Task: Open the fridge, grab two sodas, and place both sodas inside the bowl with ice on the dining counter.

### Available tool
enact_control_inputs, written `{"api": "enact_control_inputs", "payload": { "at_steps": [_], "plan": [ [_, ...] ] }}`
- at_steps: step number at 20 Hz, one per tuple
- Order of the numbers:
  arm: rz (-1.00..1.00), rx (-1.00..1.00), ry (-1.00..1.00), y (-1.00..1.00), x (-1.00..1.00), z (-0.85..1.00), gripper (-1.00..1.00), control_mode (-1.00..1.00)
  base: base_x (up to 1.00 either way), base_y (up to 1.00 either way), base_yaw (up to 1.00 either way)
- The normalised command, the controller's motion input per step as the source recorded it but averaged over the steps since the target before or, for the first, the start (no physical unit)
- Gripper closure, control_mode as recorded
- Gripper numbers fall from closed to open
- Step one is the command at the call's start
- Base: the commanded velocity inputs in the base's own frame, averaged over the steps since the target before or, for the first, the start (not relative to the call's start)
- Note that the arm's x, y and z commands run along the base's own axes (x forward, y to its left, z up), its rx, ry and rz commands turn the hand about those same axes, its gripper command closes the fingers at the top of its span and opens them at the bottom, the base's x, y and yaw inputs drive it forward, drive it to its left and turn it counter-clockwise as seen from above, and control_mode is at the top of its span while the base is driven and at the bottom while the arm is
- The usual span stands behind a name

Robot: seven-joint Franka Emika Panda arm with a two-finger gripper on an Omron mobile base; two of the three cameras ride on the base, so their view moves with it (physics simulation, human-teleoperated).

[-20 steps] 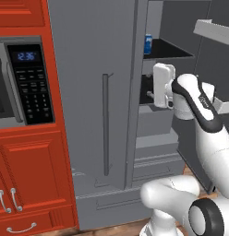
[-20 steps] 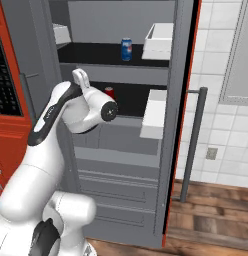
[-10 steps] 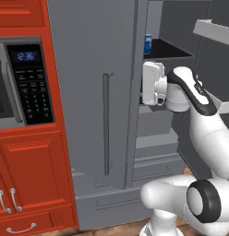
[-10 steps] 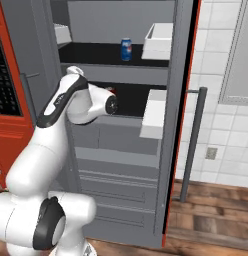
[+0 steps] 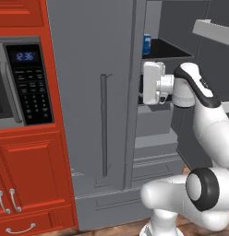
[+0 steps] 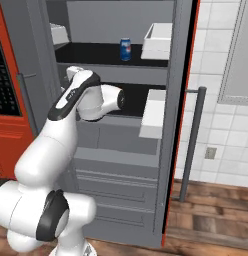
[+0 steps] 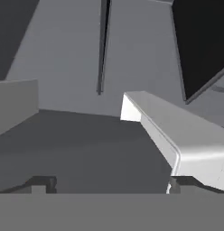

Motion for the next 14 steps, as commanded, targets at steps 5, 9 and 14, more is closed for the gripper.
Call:
{"api": "enact_control_inputs", "payload": {
  "at_steps": [5,9,14],
  "plan": [
    [0.19,0.00,0.00,0.50,-0.59,0.00,-1.00,-1.00,0.00,0.00,0.00],
    [0.16,0.00,-0.01,0.50,-0.63,0.00,-1.00,-1.00,0.00,0.00,0.00],
    [0.12,0.00,-0.01,0.55,-0.49,0.00,-1.00,-1.00,0.00,0.00,0.00]
  ]
}}
